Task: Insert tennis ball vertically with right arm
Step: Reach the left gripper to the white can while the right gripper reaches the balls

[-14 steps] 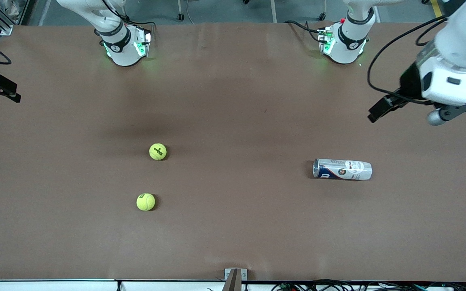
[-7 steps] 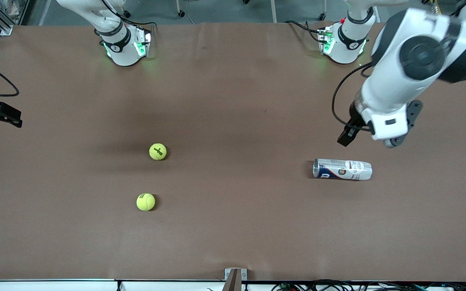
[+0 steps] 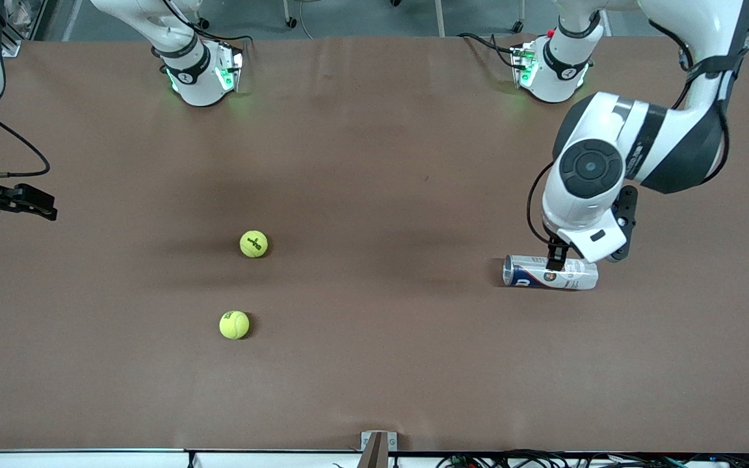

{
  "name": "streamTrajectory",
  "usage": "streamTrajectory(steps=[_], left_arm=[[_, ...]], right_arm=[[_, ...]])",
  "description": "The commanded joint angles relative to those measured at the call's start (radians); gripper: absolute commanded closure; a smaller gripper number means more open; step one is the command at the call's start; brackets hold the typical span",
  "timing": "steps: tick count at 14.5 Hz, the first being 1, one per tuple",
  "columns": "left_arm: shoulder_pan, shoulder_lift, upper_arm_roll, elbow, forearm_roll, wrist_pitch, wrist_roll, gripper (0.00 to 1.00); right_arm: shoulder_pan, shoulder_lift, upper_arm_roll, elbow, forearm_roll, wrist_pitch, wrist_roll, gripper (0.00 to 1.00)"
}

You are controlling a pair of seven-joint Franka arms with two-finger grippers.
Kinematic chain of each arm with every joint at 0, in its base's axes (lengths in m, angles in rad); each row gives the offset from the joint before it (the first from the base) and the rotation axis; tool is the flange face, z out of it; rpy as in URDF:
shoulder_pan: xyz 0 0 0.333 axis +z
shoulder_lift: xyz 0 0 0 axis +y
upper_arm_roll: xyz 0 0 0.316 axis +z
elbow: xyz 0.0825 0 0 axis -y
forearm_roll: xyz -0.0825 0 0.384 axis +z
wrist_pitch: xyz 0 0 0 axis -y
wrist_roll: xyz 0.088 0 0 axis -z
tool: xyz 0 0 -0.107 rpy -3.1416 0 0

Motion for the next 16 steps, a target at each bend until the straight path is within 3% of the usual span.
streamTrajectory(steps=[1,7,16], left_arm=[[0.017,-0.043,-0.003,-0.146,0.078,0.121,-0.12,0.0],[0.113,-0.025,-0.003,-0.277,0.245,0.292,-0.308,0.0],[0.172,0.087,-0.003,-0.295,0.322,0.447,-0.309,0.0]], right_arm=[[0.035,0.016,0.001,-0.003,0.039,0.019,0.12,0.0],[0.117,0.052,0.001,-0.015,0.099,0.052,0.357,0.0],[0.271,0.078,0.002,-0.084,0.1,0.161,0.617,0.0]])
